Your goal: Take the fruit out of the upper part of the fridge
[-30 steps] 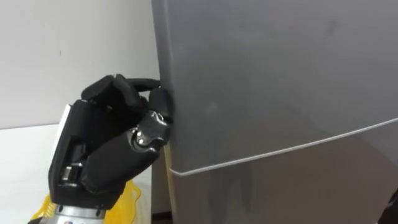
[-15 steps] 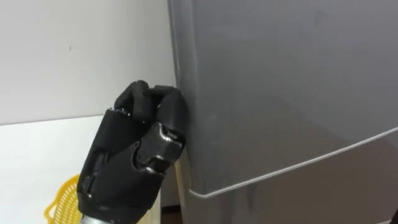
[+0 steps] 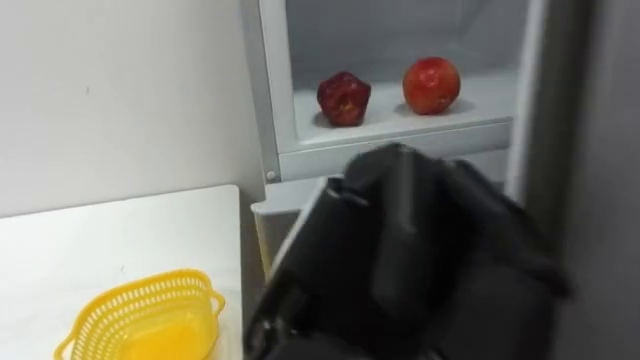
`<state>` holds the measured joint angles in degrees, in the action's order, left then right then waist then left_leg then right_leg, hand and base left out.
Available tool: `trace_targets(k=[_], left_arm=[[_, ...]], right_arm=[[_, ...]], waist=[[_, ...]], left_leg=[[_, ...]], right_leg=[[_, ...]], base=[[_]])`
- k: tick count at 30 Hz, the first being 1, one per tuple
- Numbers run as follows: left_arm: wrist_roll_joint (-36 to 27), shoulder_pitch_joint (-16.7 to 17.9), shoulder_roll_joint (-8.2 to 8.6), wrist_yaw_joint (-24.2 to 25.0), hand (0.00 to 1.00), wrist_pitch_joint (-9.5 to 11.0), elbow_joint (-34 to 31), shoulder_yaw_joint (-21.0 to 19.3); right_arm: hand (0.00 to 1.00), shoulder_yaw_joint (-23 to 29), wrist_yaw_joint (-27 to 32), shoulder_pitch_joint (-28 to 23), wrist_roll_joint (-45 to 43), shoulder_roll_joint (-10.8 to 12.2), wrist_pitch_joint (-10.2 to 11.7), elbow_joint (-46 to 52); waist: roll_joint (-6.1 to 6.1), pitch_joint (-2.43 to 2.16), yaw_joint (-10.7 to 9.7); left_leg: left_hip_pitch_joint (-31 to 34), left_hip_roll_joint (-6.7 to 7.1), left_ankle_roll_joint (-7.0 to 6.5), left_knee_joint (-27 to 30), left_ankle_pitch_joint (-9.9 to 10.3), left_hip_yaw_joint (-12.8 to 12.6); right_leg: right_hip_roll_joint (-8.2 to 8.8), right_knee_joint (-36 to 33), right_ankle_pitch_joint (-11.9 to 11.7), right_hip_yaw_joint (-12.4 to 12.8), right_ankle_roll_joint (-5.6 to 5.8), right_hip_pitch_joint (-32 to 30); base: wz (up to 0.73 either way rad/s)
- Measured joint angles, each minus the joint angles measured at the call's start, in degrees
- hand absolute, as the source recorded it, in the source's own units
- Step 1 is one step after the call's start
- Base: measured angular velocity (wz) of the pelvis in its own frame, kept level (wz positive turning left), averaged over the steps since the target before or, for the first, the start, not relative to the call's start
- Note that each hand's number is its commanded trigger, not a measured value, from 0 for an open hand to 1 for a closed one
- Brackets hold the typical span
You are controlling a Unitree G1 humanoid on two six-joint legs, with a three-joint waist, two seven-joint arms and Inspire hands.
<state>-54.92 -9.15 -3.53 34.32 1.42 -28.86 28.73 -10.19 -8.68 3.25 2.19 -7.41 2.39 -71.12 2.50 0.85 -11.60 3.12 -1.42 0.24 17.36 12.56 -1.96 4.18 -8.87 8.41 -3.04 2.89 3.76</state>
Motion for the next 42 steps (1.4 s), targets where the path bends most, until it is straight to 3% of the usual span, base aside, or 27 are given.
trace_targets(k=[4,8,11,17,28,30,36,42], left_arm=[[-0.01,-4.74,0.50,4.10,1.00,-3.09,1.08,2.80],[0.00,-6.03,0.64,8.43,1.00,-5.16,1.44,3.16],[-0.02,-6.68,0.64,9.77,1.00,-5.22,1.43,3.67],[-0.01,-8.17,0.65,10.08,1.00,-5.21,1.44,4.31],[0.02,-10.23,2.25,10.09,1.00,-5.33,3.12,5.35],[0.03,-10.42,2.25,10.16,0.00,-5.33,3.14,5.41],[0.02,-11.41,2.62,10.21,0.00,-5.37,3.16,6.48],[0.08,-11.40,2.60,10.24,0.00,-6.20,3.17,4.84]], right_arm=[[0.00,-0.32,0.44,0.16,0.03,-0.10,-0.69,0.29],[0.00,-0.49,0.48,0.18,0.14,0.02,-1.21,0.90],[0.00,-1.96,0.74,0.18,0.52,0.03,-1.22,1.95],[0.00,-3.47,1.82,0.23,1.01,0.49,-1.20,2.38],[0.00,-4.23,1.64,0.45,2.10,0.41,-1.22,2.35],[0.00,-4.24,1.61,0.44,2.27,0.40,-1.22,2.34],[0.00,-4.22,1.87,0.45,3.27,0.35,-1.23,2.19],[0.00,-4.19,1.73,0.31,3.24,0.27,-1.29,2.37]], waist=[[0.67,-0.02,-2.29],[0.53,0.01,-2.73],[-0.09,0.30,-3.17],[-1.67,0.21,-3.66],[-2.00,0.20,-4.18],[-2.01,0.20,-4.31],[-1.79,0.05,-4.81],[-1.53,-0.11,-4.98]], left_leg=[[-1.63,-0.33,0.12,-0.92,-0.09,-1.63],[-2.83,-0.75,0.31,-2.05,-0.24,-3.43],[-2.88,-0.75,0.32,-2.26,-0.24,-3.52],[-2.74,-0.74,0.32,-2.73,-0.23,-3.85],[-2.61,-0.78,0.32,-2.87,-0.23,-4.69],[-2.70,-0.78,0.32,-2.86,-0.23,-4.70],[-2.72,-0.82,0.32,-2.85,-0.22,-4.93],[-2.70,-0.91,0.31,-2.83,-0.22,-5.45]], right_leg=[[-0.19,0.18,0.07,1.56,0.05,-0.10],[-0.54,0.03,0.12,3.57,-0.08,-0.75],[-0.57,0.09,0.12,3.88,-0.09,-0.89],[-0.56,0.23,0.15,3.92,-0.12,-1.05],[-0.55,0.13,0.15,4.35,-0.12,-1.79],[-0.56,0.15,0.15,4.36,-0.12,-1.85],[-0.57,0.01,0.13,4.54,-0.14,-1.76],[-0.57,0.06,0.11,4.75,-0.17,-1.81]], base=[[-0.24],[-0.25],[-0.04],[-0.03],[-0.03],[0.00],[-0.01],[-0.03]])
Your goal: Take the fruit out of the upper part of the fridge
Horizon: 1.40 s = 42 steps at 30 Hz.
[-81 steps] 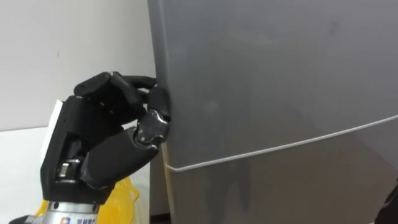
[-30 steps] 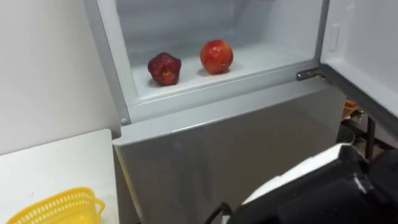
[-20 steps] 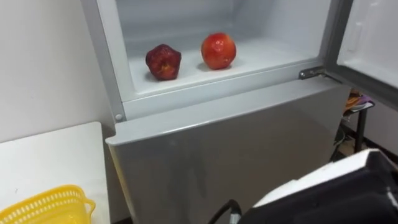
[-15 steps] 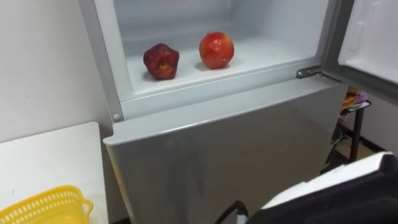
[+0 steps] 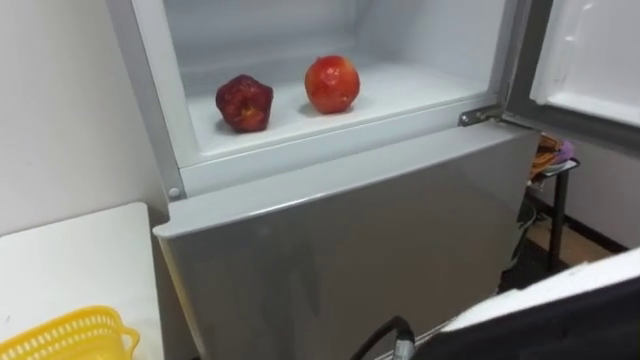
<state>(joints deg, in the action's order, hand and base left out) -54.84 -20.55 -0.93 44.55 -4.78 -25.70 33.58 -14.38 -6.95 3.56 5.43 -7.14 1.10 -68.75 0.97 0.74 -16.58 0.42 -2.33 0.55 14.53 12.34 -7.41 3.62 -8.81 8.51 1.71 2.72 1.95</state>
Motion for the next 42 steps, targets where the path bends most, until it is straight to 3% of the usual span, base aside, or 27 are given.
trace_targets(k=[5,9,12,14,15,16,17,18,19,22,25,29,32,34,35,37,39,42], left_arm=[[0.57,0.02,-0.05,-0.15,0.00,0.08,0.05,-0.69],[3.12,3.16,-0.95,-2.53,0.00,1.46,-0.56,-4.88],[13.92,8.49,-4.43,-7.25,0.00,2.76,-2.60,-13.13],[21.47,12.88,-6.21,-10.72,0.00,3.54,-4.15,-20.47],[26.07,15.82,-6.85,-13.76,0.00,4.80,-4.49,-26.33],[30.28,18.70,-7.00,-17.55,0.00,5.79,-4.50,-31.82],[32.37,19.98,-7.12,-19.58,0.00,6.11,-4.51,-34.22],[35.96,22.51,-6.96,-24.07,0.00,7.03,-4.51,-38.96],[38.41,24.45,-6.87,-28.55,0.00,7.79,-4.51,-43.23],[45.29,28.34,-6.05,-39.26,0.00,11.06,-4.30,-51.14],[48.89,30.76,-4.92,-48.86,0.00,14.88,-1.12,-54.62],[48.71,33.58,-4.55,-61.70,0.00,17.28,5.06,-58.02],[48.74,35.28,-4.23,-69.43,0.00,19.16,11.63,-58.32],[48.70,35.51,-4.26,-74.12,0.00,19.48,15.19,-58.52],[48.83,36.25,-4.32,-76.67,0.00,20.86,18.23,-58.53],[48.75,37.28,-4.42,-79.03,0.00,21.65,23.56,-58.19],[48.53,38.32,-4.33,-80.67,0.00,21.78,29.08,-57.68],[47.90,38.99,-4.17,-83.88,0.00,23.24,38.22,-55.36]], right_arm=[[0.00,0.00,0.03,-0.10,0.34,-0.09,0.08,-0.20],[0.00,0.79,1.36,-0.90,0.46,-0.32,1.01,-1.11],[0.00,4.35,2.14,-2.66,-0.02,-0.59,2.47,-2.68],[0.00,8.09,2.39,-4.43,-0.42,-0.48,3.43,-2.98],[0.00,10.65,2.37,-5.60,-1.34,-0.41,4.01,-3.04],[0.00,12.32,2.37,-6.81,-1.38,-0.38,4.46,-2.93],[0.00,13.19,2.41,-7.34,-1.45,-0.30,4.74,-2.82],[0.00,14.21,2.78,-7.65,-1.51,-0.11,5.32,-2.99],[0.00,14.91,3.20,-8.21,-1.31,0.04,5.71,-3.60],[0.00,18.24,3.40,-8.62,-1.52,0.08,6.34,-4.39],[0.00,19.13,4.47,-10.53,-0.73,-0.08,7.22,-4.33],[0.00,19.71,4.64,-11.22,2.20,-0.13,7.57,-4.00],[0.00,20.88,6.27,-13.20,3.05,-0.06,7.56,-2.13],[0.00,21.46,8.03,-14.14,2.80,-0.12,7.48,-0.12],[0.00,22.90,8.98,-14.33,1.74,-0.23,7.47,1.61],[0.00,25.68,10.76,-14.41,1.19,-0.22,7.43,4.37],[0.00,27.83,13.01,-14.52,1.00,-0.08,7.54,8.68],[0.00,30.36,17.85,-15.18,0.45,0.28,7.59,19.45]], waist=[[0.02,0.00,1.32],[0.11,-0.06,4.76],[0.26,-0.16,9.26],[0.41,-0.26,12.18],[0.43,-0.27,13.45],[0.62,-0.40,14.95],[0.83,-0.53,15.58],[0.41,-0.45,16.83],[0.05,-0.28,17.18],[-0.83,-0.62,17.99],[-0.71,-0.75,20.28],[0.07,-0.57,21.59],[-0.03,-0.63,21.59],[0.38,-0.93,21.65],[0.12,-0.83,21.51],[-0.08,-0.75,21.44],[0.35,-1.09,21.19],[-0.16,-0.89,21.49]], left_leg=[[-0.09,-0.01,0.01,-0.01,0.01,0.06],[-1.24,-0.06,0.17,-1.55,-0.14,-0.24],[-2.17,-0.17,0.28,-1.89,-0.23,0.02],[-2.32,-0.19,0.30,-1.92,-0.23,0.34],[-2.21,-0.16,0.32,-1.93,-0.25,0.82],[-2.12,-0.15,0.36,-1.95,-0.27,1.36],[-2.16,-0.15,0.40,-1.96,-0.29,1.43],[-2.17,-0.15,0.43,-2.02,-0.31,1.76],[-2.13,-0.14,0.45,-1.92,-0.31,2.77],[-2.30,-0.07,0.50,-1.92,-0.30,4.30],[-3.37,-0.04,0.57,-2.06,-0.22,4.53],[-4.30,0.27,0.62,-3.38,-0.21,5.43],[-5.03,0.83,0.64,-3.65,-0.25,6.70],[-5.04,0.84,0.73,-3.65,-0.34,6.94],[-5.00,0.88,0.71,-3.63,-0.43,6.93],[-5.04,1.03,0.67,-3.65,-0.47,7.28],[-5.11,1.10,0.65,-3.77,-0.48,7.60],[-5.20,1.13,0.64,-3.77,-0.48,7.68]], right_leg=[[-0.01,-0.02,-0.01,-0.10,-0.01,0.05],[-0.14,-0.26,0.00,0.00,-0.01,0.16],[-0.33,0.16,0.00,-0.24,-0.09,0.99],[-0.36,0.13,0.08,-0.47,-0.22,1.18],[-0.36,0.16,0.15,-0.77,-0.30,1.20],[-0.36,0.20,0.17,-1.47,-0.30,1.27],[-0.35,0.19,0.20,-2.03,-0.33,1.29],[-0.35,0.20,0.35,-2.66,-0.49,1.42],[-0.35,0.28,0.36,-3.95,-0.49,1.93],[-0.26,0.33,0.41,-6.73,-0.41,2.84],[-0.24,0.25,0.41,-6.94,-0.41,3.70],[-0.23,0.50,0.59,-7.72,-0.33,4.71],[0.06,1.06,1.40,-8.06,-0.71,5.47],[0.05,1.04,1.44,-8.27,-0.74,5.45],[0.08,0.97,1.43,-8.23,-0.74,5.23],[0.16,1.00,1.44,-8.21,-0.74,5.30],[0.17,1.06,1.44,-8.22,-0.74,5.43],[0.18,1.06,1.43,-8.19,-0.74,5.27]], base=[[0.00],[-0.09],[-0.06],[0.07],[0.17],[0.16],[0.13],[0.21],[0.36],[0.28],[0.08],[-0.04],[0.09],[0.03],[0.00],[0.00],[0.02],[0.00]])
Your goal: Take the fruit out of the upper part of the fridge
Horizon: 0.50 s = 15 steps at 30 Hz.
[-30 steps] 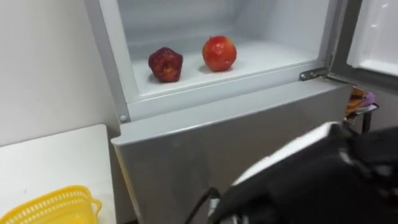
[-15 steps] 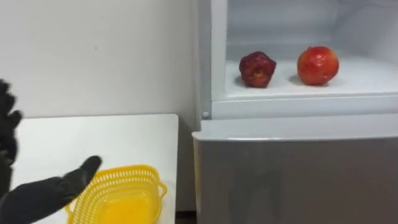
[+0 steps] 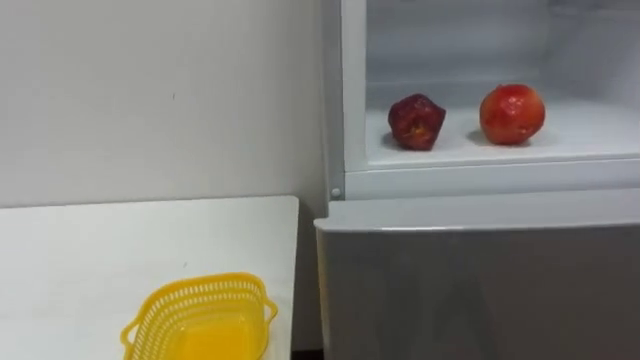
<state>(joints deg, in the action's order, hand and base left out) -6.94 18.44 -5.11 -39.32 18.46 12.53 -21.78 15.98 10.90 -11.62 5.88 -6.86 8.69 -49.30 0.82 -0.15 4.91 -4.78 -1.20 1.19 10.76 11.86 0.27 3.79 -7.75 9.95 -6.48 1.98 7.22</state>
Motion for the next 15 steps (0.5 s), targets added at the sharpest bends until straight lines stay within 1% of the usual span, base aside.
trace_targets(k=[1,2,3,4,5,6,7,8,9,10,11,12,13,15], left_arm=[[-1.31,0.02,-0.01,-0.20,0.00,0.16,4.72,0.90],[-2.10,0.01,-0.04,-0.35,0.00,0.15,7.04,1.47],[-2.56,0.29,0.01,-0.53,0.00,0.15,10.48,2.67],[-2.58,0.83,0.00,-0.41,0.00,0.22,12.92,4.21],[-2.58,1.11,0.00,-0.21,0.00,0.22,14.25,5.00],[-2.59,1.43,0.00,0.53,0.00,0.22,16.97,6.16],[-2.57,1.50,0.05,1.87,0.00,0.22,19.14,6.54],[-2.36,1.39,0.10,3.14,0.00,0.27,21.68,6.54],[-2.32,1.23,0.10,3.95,0.00,0.28,23.44,6.54],[-2.24,0.90,0.14,5.50,0.00,0.25,27.00,6.54],[-1.61,1.41,0.14,7.02,0.00,0.17,29.71,6.51],[-1.23,1.48,0.14,7.75,0.00,0.14,30.95,6.51],[-0.77,1.77,0.13,9.15,0.00,0.02,33.51,6.53],[0.51,1.79,0.06,11.26,0.00,-0.34,37.13,6.58]], right_arm=[[0.00,0.92,1.72,0.00,-0.23,0.05,0.11,4.83],[0.00,1.24,2.79,-0.02,-0.56,0.05,0.16,7.44],[0.00,1.59,4.72,-0.13,-1.81,0.04,0.26,12.61],[0.00,1.66,6.57,-0.28,-2.36,-0.02,0.51,17.71],[0.00,1.69,7.43,-0.25,-2.69,-0.02,0.74,20.31],[0.00,1.70,8.82,-0.23,-3.35,-0.01,1.69,24.58],[0.00,1.71,9.86,-0.10,-3.59,-0.03,2.93,27.57],[0.00,1.79,10.88,0.15,-3.86,-0.07,3.44,30.22],[0.00,1.93,11.39,0.27,-4.03,-0.09,3.54,31.62],[0.00,2.23,12.35,0.42,-4.39,-0.09,3.78,34.56],[0.00,2.25,13.56,0.42,-4.49,-0.09,3.89,37.52],[0.00,2.25,14.12,0.42,-4.48,-0.11,3.89,39.14],[0.00,2.26,15.23,0.42,-4.49,-0.27,3.91,42.56],[0.00,2.26,16.51,0.44,-4.55,-0.72,4.52,47.16]], waist=[[-0.04,0.03,-0.14],[-0.05,0.05,-0.15],[-0.21,0.17,-0.23],[-0.33,0.32,-0.23],[-0.31,0.37,-0.32],[-0.23,0.42,-0.41],[-0.43,0.41,-0.45],[-0.54,0.35,-0.29],[-0.44,0.32,-0.24],[-0.19,0.32,-0.22],[-0.07,0.46,0.12],[-0.08,0.48,0.09],[-0.03,0.46,-0.01],[-0.07,0.51,-0.04]], left_leg=[[0.02,0.04,0.00,-0.05,0.00,0.00],[0.02,0.05,-0.01,-0.08,0.01,-0.02],[0.10,0.04,0.00,-0.16,0.01,-0.06],[0.18,0.04,0.00,-0.34,0.01,-0.11],[0.20,0.04,0.00,-0.35,0.01,-0.12],[0.22,0.06,0.00,-0.45,0.01,-0.01],[0.19,0.05,0.00,-0.53,0.01,0.07],[0.07,0.02,0.00,-0.61,0.01,-0.01],[0.03,0.02,0.00,-0.71,0.01,-0.15],[0.08,0.03,0.00,-0.77,0.01,-0.36],[0.19,0.02,0.00,-0.88,0.01,-0.70],[0.17,0.01,0.00,-0.96,0.01,-0.86],[0.16,0.01,0.00,-1.08,0.01,-0.95],[0.16,0.00,-0.01,-1.16,0.01,-0.96]], right_leg=[[0.03,0.04,0.00,0.02,0.00,0.04],[0.04,0.04,0.00,0.04,0.00,-0.04],[0.04,0.03,0.01,0.09,0.01,-0.24],[0.03,0.03,0.01,0.16,0.02,-0.37],[0.03,0.06,0.01,0.15,0.02,-0.37],[0.04,0.07,0.02,0.06,0.04,-0.24],[0.04,0.10,0.07,-0.05,0.10,-0.21],[0.02,0.05,0.09,0.05,0.13,-0.27],[0.03,-0.01,0.09,0.13,0.13,-0.23],[0.06,-0.13,0.09,0.25,0.13,-0.21],[0.06,-0.17,0.09,0.30,0.12,-0.29],[0.07,-0.17,0.09,0.29,0.12,-0.31],[0.07,-0.17,0.09,0.28,0.13,-0.38],[0.06,-0.14,0.09,0.25,0.13,-0.44]], base=[[0.00],[0.00],[0.00],[0.00],[0.00],[0.04],[0.03],[0.00],[-0.06],[-0.11],[-0.10],[-0.09],[-0.04],[0.00]])
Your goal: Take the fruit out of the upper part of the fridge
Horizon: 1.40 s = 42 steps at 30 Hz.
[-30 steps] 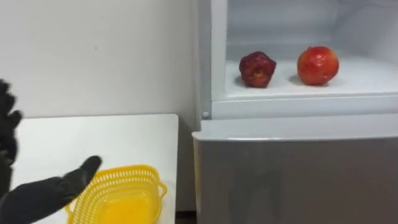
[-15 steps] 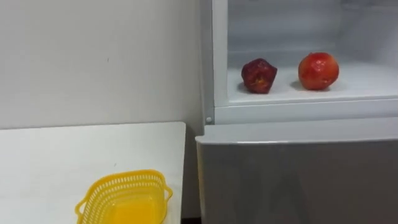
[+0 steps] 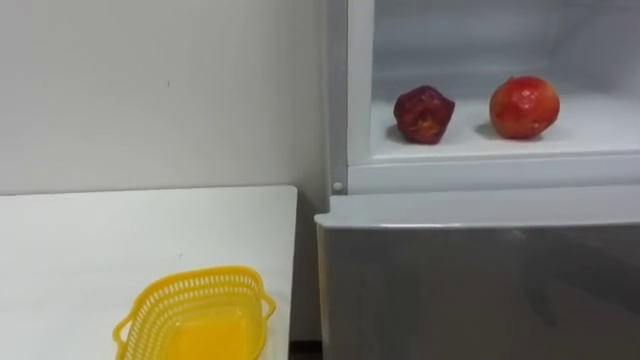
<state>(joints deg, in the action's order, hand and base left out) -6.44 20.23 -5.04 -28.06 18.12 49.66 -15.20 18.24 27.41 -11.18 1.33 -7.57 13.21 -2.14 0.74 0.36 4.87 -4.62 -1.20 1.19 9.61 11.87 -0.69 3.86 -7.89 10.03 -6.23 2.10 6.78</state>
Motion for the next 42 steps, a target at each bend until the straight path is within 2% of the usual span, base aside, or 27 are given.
trace_targets(k=[2,4,7,9,12,14,17,21,25,30,33,35,39,42], left_arm=[[2.12,-0.20,-0.05,2.56,0.00,-0.33,5.60,0.41],[3.43,-0.50,-0.06,4.06,0.00,-0.72,8.45,1.09],[5.05,-0.89,-0.29,6.77,0.00,-1.80,13.48,2.15],[6.37,-0.73,-0.37,8.59,0.00,-2.78,14.57,2.15],[8.70,-0.71,-1.11,11.02,0.00,-4.33,14.93,3.12],[9.95,-1.04,-1.70,12.64,0.00,-5.64,15.74,4.78],[11.19,-2.19,-2.46,14.42,0.00,-7.14,16.85,6.10],[12.38,-2.44,-2.64,15.92,0.00,-8.33,16.75,6.56],[13.48,-2.84,-2.72,18.64,0.00,-9.62,16.68,6.83],[14.47,-3.70,-2.77,21.59,0.00,-10.71,16.65,7.13],[15.43,-4.12,-2.95,22.66,0.00,-11.37,16.34,7.22],[15.64,-4.35,-3.29,23.35,0.00,-11.96,16.36,7.54],[15.61,-4.80,-3.74,23.90,0.00,-13.21,16.37,8.91],[15.63,-5.20,-3.89,24.79,0.00,-14.08,16.36,9.28]], right_arm=[[0.00,0.00,1.51,0.45,0.00,-0.59,1.66,5.22],[0.00,-0.01,2.73,2.24,0.00,-1.51,2.61,6.59],[0.00,-0.19,4.82,5.98,-1.60,-2.38,2.62,10.02],[0.00,-0.58,5.25,7.29,-2.21,-2.55,3.08,13.00],[0.00,-1.85,5.97,9.00,-4.41,-4.85,3.28,15.78],[0.00,-3.25,6.18,11.04,-5.16,-6.11,3.32,16.70],[0.00,-3.61,6.11,13.94,-6.64,-6.32,3.51,16.79],[0.00,-3.80,5.55,16.20,-6.65,-6.47,3.54,16.82],[0.00,-4.15,3.62,17.42,-5.82,-8.57,3.54,16.84],[0.00,-5.87,0.66,20.38,-5.44,-9.14,3.48,16.77],[0.00,-6.76,-1.27,21.25,-2.83,-9.80,3.31,16.74],[0.00,-8.50,-2.55,21.32,-1.87,-11.13,2.70,16.65],[0.00,-11.16,-4.46,22.87,-1.51,-11.26,1.66,14.61],[0.00,-12.74,-5.12,24.73,-1.42,-11.26,-0.13,13.14]], waist=[[-0.20,0.12,-0.28],[-0.51,0.09,-0.73],[-1.34,0.26,-1.07],[-1.52,0.13,-1.14],[-2.65,0.39,-1.29],[-3.39,0.08,-1.43],[-3.87,-0.13,-1.44],[-3.90,-0.12,-1.35],[-3.74,0.02,-1.42],[-3.80,0.21,-1.29],[-3.88,0.37,-0.47],[-3.89,0.44,0.28],[-4.27,0.66,0.29],[-4.64,0.82,0.54]], left_leg=[[0.13,0.00,0.00,-0.03,0.00,0.02],[0.44,0.01,0.00,-0.01,0.00,0.06],[0.83,0.00,-0.06,0.16,-0.04,-0.07],[0.94,-0.05,-0.06,0.23,-0.04,-0.31],[0.99,-0.08,-0.06,0.24,-0.04,-0.34],[0.92,-0.09,-0.07,0.32,-0.04,-0.34],[0.89,-0.12,-0.07,0.66,-0.04,-0.33],[0.85,-0.12,-0.06,0.73,-0.03,-0.29],[0.95,-0.12,-0.06,0.77,-0.03,-0.02],[1.00,-0.16,-0.05,0.83,-0.04,0.11],[0.93,-0.17,-0.05,0.82,-0.04,0.11],[0.93,-0.16,-0.06,0.77,-0.04,0.19],[0.87,-0.15,-0.06,0.99,-0.04,0.77],[1.17,-0.15,-0.05,1.20,-0.05,1.02]], right_leg=[[0.00,0.02,0.00,-0.05,0.00,-0.09],[0.00,0.00,0.01,-0.07,0.01,-0.36],[0.00,-0.55,0.01,0.03,0.01,-1.05],[0.00,-0.74,0.01,-0.01,0.01,-1.32],[0.00,-0.75,0.01,0.02,0.01,-1.35],[0.00,-0.93,0.00,-0.04,0.01,-1.32],[0.00,-0.97,-0.01,-0.32,0.00,-1.09],[-0.01,-0.98,-0.01,-0.34,-0.01,-0.95],[-0.01,-0.98,-0.03,-0.59,-0.05,-0.90],[0.01,-0.98,-0.04,-1.45,-0.06,-0.82],[0.03,-0.94,-0.05,-1.86,-0.06,-0.83],[0.03,-0.90,-0.05,-2.05,-0.06,-0.81],[0.03,-0.88,-0.04,-2.25,-0.06,-0.79],[0.01,-0.87,-0.04,-2.29,-0.06,-0.83]], base=[[0.00],[0.00],[0.00],[-0.05],[-0.01],[0.00],[0.00],[0.00],[0.02],[0.01],[0.00],[0.00],[0.07],[0.04]])
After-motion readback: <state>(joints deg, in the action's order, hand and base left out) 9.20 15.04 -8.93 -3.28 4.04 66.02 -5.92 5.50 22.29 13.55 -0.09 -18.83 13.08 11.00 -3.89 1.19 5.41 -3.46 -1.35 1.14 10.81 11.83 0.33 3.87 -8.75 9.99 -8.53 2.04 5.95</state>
